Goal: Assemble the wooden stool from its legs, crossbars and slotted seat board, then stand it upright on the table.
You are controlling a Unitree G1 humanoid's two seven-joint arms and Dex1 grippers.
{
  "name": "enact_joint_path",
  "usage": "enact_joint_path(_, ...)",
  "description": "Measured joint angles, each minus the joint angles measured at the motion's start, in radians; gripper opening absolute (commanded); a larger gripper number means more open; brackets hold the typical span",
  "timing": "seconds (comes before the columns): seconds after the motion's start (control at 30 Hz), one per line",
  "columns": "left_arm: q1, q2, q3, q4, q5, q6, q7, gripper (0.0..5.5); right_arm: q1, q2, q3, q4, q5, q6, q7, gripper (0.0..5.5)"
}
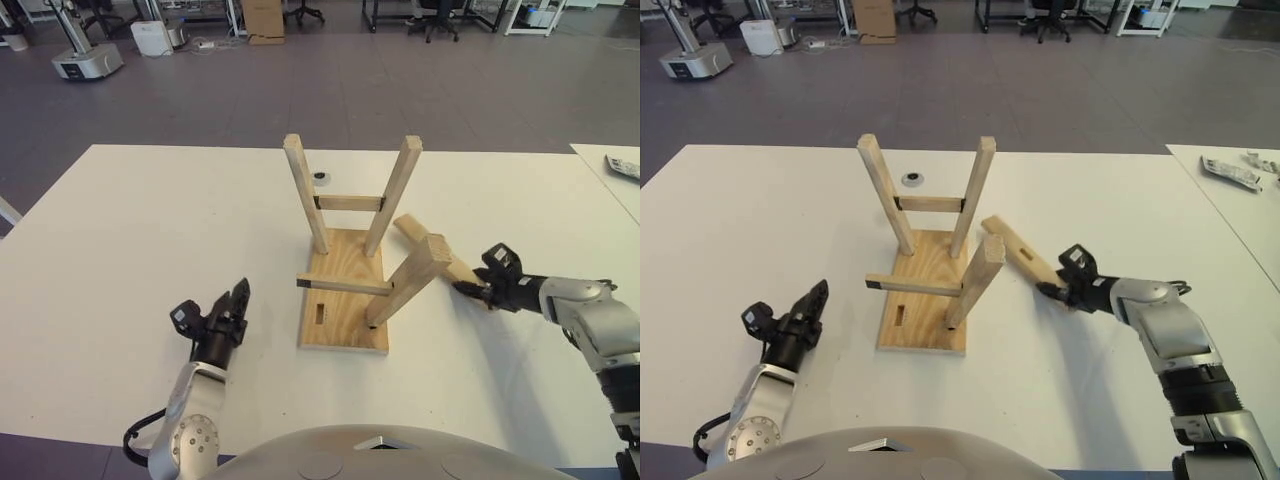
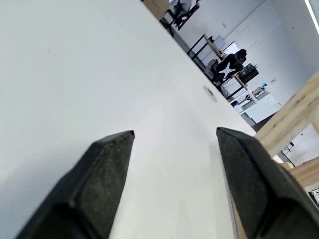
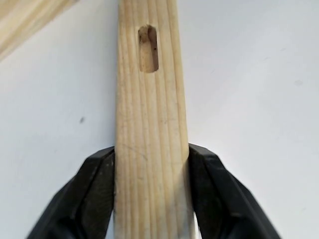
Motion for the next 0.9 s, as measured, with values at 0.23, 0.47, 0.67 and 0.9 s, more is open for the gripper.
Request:
enact_joint_path(0.23,-0.439,0.422,0.205,-0.010,-0.423,0.197,-0.128,3.04,-0.453,0.039,-0.246,0.096,0.264,0.022,0.050,2.07)
enact_joint_path(0.47,-0.787,0.601,0.115,-0.053,-0.704,0.385,-0.184,3.04,-0.572,0.111,-0.198,-0.123,0.586,0.230,0.197,2.06)
enact_joint_path(0.67,-0.903,0.622,0.037,-0.044,-0.743,0.434,-0.209,3.65,-0.600,0.124,-0.106,-0.171,0.682,0.339,0.274,2.06)
enact_joint_path(0.9,-0.904,0.601,0.026,-0.047,-0.752,0.434,-0.181,4.05,-0.620,0.130,-0.054,-0.180,0.703,0.353,0.339,2.06)
